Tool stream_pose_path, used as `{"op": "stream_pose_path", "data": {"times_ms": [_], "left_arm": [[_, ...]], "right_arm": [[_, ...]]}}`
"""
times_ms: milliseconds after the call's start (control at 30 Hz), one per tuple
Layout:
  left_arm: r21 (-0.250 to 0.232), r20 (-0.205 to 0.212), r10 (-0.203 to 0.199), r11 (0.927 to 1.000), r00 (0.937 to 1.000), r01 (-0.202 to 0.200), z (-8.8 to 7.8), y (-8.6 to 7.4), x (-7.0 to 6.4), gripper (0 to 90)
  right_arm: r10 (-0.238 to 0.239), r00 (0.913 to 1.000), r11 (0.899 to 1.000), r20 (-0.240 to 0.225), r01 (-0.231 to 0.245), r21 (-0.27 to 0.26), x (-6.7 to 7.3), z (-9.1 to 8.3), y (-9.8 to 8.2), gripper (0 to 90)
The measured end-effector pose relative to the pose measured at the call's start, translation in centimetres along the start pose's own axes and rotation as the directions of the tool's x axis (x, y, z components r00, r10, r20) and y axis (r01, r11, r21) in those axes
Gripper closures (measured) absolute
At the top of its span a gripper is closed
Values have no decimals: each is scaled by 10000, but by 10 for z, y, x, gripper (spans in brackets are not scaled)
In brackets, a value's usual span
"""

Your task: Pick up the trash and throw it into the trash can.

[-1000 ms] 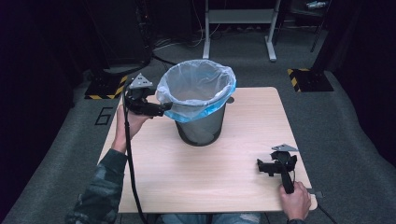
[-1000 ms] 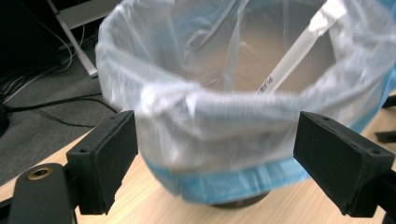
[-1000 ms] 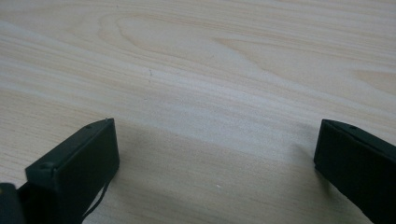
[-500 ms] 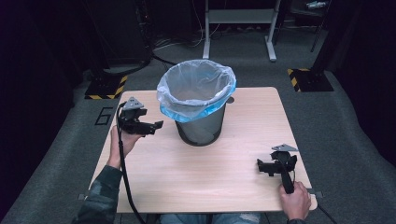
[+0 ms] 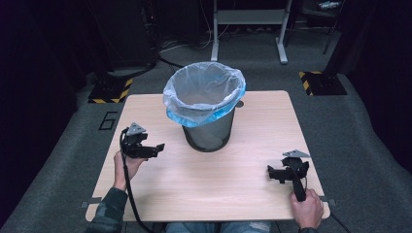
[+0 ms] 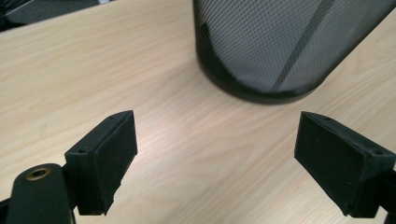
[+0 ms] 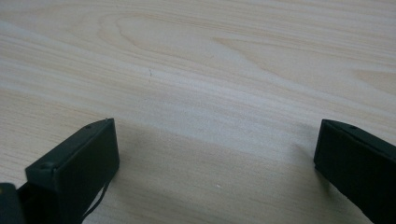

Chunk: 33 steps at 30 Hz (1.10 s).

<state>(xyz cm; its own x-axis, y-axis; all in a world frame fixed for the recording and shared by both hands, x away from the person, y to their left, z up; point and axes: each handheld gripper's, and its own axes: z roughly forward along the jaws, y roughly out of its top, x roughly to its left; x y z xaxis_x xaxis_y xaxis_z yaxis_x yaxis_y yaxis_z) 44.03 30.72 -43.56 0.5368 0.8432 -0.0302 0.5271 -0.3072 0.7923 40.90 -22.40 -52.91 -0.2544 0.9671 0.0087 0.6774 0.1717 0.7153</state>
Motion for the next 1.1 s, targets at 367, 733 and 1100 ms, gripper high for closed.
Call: {"op": "stream_pose_path", "data": {"times_ms": [367, 733, 1100], "left_arm": [[537, -446, -287, 9981, 9986, 311, 14, -52, -5, 118], [929, -793, -212, 9953, 9966, 285, 29, -97, -11, 72], [939, -898, -319, 9948, 9954, 404, 26, -100, -10, 66]], "right_arm": [[3, 10000, 10000, -5, -3, -1, 0, 0, 0, 0], [6, 10000, 10000, -3, -6, -2, 0, 0, 0, 0], [12, 10000, 10000, -1, -12, 1, 0, 0, 0, 0]]}}
